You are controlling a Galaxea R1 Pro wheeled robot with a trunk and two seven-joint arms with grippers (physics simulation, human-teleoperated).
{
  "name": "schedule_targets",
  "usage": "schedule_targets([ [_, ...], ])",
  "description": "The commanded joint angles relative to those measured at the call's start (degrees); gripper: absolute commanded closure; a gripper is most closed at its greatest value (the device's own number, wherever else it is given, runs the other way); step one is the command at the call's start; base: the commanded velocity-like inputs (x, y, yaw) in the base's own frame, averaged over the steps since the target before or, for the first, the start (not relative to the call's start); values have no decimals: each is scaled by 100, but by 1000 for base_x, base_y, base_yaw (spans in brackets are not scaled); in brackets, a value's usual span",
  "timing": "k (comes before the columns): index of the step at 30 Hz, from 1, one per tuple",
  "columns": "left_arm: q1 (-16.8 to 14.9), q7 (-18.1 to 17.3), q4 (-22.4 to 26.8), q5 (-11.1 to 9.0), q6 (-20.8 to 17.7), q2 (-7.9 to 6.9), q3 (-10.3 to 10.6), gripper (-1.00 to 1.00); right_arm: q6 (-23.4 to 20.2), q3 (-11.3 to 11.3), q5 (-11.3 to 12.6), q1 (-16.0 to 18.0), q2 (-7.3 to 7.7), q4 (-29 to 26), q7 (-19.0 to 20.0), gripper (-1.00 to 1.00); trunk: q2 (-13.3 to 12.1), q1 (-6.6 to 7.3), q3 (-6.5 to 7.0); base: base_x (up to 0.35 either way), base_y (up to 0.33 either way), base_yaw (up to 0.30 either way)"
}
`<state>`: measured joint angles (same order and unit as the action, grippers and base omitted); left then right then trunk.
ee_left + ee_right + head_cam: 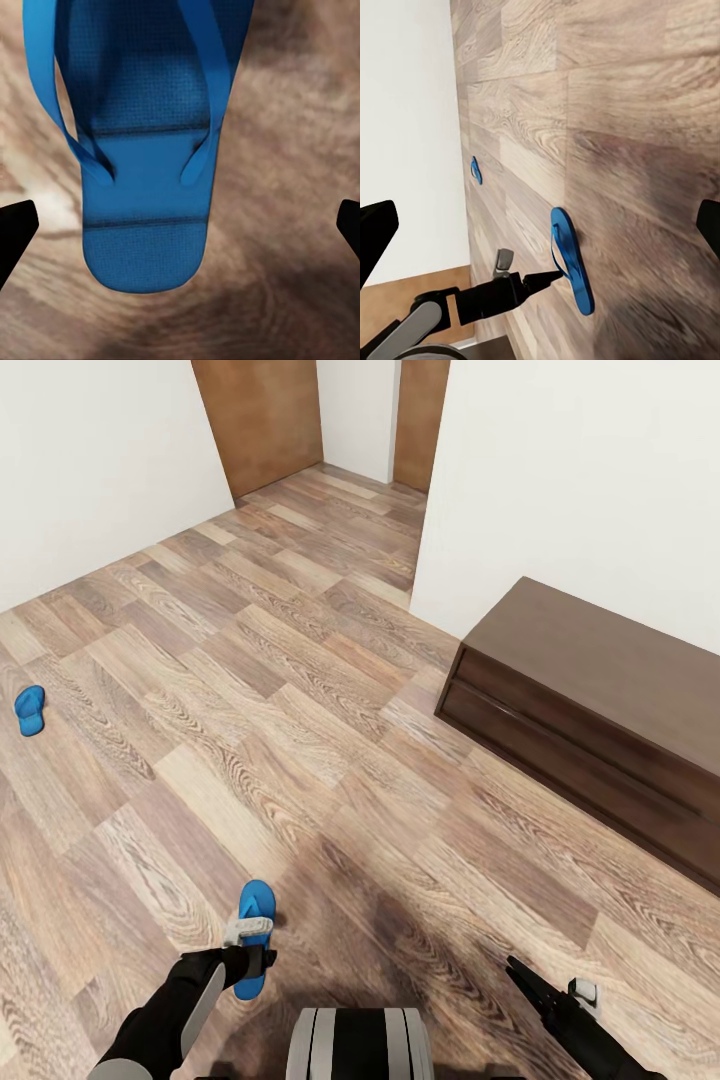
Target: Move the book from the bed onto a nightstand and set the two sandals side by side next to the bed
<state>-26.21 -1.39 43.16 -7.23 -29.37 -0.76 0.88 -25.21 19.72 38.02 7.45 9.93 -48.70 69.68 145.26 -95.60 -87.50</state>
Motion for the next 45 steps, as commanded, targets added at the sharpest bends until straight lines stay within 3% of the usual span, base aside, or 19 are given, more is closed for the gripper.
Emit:
schedule_targets([
  [1, 0, 10, 9, -51, -30, -5, 9, -100, -54, 3, 26, 2, 0, 1, 10, -100, 1, 1, -3, 0, 0, 0],
  [19, 1, 16, 17, -51, -1, -34, 9, -100, -58, 4, 36, 2, 0, 1, 10, -100, 1, 1, -3, 0, 0, 0],
  [29, 0, 16, 62, -51, 17, -46, 9, -100, -56, 4, 45, 2, 0, 1, 6, -100, 15, -25, -225, 0, 0, 0],
  [45, -3, 16, 164, -51, 11, -64, 9, -100, -54, 4, 52, 2, 0, 1, 2, -100, 15, -25, -225, 0, 0, 0],
])
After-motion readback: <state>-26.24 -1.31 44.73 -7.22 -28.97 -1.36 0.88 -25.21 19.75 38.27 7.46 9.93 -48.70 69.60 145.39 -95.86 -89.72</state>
